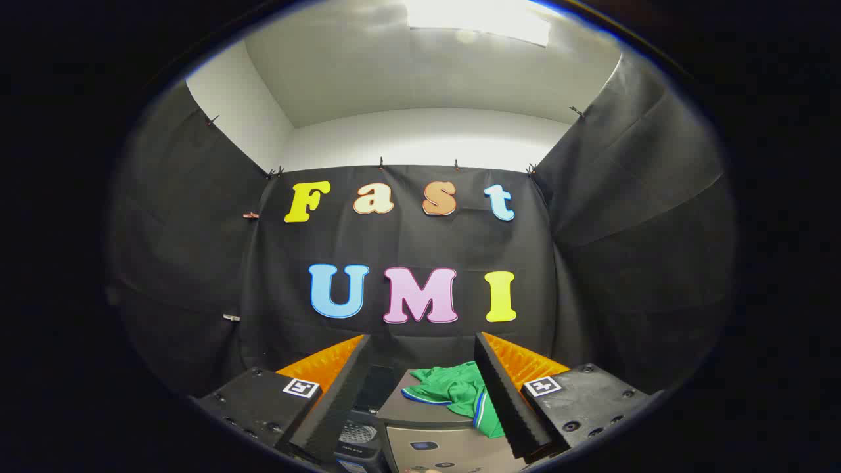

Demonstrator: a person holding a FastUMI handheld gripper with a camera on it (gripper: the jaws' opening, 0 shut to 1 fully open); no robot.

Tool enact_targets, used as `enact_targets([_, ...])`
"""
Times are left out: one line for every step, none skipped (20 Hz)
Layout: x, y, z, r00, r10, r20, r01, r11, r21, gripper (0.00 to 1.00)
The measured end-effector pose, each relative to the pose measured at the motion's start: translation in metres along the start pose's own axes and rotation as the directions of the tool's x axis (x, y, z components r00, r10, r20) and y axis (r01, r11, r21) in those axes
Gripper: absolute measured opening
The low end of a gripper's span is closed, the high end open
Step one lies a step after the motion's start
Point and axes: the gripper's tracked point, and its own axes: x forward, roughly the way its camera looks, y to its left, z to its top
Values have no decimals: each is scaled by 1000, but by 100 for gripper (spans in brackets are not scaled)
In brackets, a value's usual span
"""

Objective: Put the clothes into the washing machine and then close the washing machine lid.

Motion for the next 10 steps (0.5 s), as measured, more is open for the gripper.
enact_targets([-1, -2, 0, 1000, -5, -2, 5, 1000, 2, 97])
enact_targets([0, -4, 0, 1000, -11, -2, 11, 1000, 5, 97])
enact_targets([0, -5, 1, 1000, -15, -2, 15, 1000, 7, 97])
enact_targets([0, -5, 0, 1000, -17, -2, 17, 1000, 8, 97])
enact_targets([1, -6, -1, 1000, -19, -4, 19, 1000, 6, 97])
enact_targets([1, -6, -1, 1000, -20, -4, 20, 1000, 5, 97])
enact_targets([0, -6, -2, 1000, -20, -5, 20, 1000, 3, 97])
enact_targets([1, -6, -2, 1000, -21, -6, 21, 1000, 2, 97])
enact_targets([2, -7, -2, 1000, -20, -6, 20, 1000, 3, 97])
enact_targets([3, -6, -2, 1000, -19, -7, 20, 1000, 5, 97])
